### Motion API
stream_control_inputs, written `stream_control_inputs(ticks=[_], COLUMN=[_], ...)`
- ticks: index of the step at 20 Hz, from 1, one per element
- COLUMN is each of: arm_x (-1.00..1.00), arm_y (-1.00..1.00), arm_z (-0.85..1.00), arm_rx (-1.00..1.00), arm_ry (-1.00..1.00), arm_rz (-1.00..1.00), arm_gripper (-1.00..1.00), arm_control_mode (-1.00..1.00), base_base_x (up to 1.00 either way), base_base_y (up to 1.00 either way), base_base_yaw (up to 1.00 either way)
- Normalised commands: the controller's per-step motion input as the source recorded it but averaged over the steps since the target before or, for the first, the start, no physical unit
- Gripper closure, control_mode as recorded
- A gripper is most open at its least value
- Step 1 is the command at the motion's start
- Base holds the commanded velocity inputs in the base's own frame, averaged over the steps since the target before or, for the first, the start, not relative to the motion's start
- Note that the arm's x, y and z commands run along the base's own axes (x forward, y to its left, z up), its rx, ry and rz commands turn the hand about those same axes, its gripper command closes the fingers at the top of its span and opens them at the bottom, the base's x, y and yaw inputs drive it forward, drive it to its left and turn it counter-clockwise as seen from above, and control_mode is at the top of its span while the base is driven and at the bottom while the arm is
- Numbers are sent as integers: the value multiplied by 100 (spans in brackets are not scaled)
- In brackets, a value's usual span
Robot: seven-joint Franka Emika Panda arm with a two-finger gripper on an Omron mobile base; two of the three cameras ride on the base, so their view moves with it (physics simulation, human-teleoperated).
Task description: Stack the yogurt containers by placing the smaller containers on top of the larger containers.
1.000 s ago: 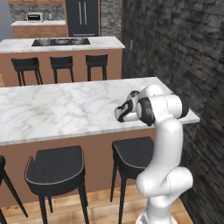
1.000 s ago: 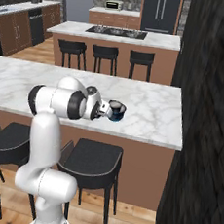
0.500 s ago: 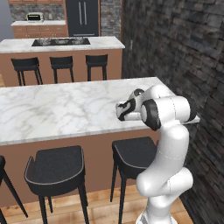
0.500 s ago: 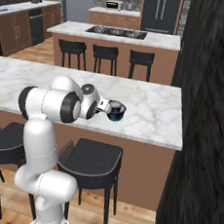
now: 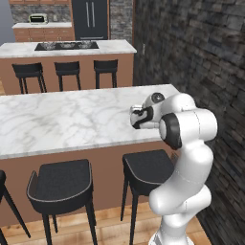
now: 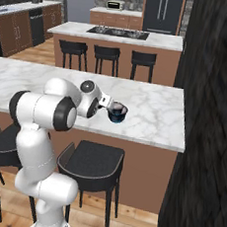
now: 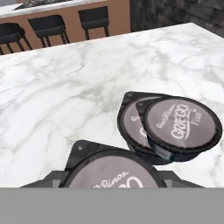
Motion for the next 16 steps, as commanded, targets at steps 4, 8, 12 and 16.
stream_control_inputs(ticks=[4,8,12,16], arm_x=[-5,-1,-2,0], arm_y=[5,16,8,-6], arm_z=[59,55,26,0], arm_rx=[0,-1,0,0], arm_ry=[-3,-1,-1,0], arm_rz=[-6,-6,-3,0], arm_gripper=[100,100,100,100], arm_control_mode=[-100,-100,-100,-100], base_base_x=[0,0,0,0], base_base_y=[0,0,0,0], base_base_yaw=[0,0,0,0])
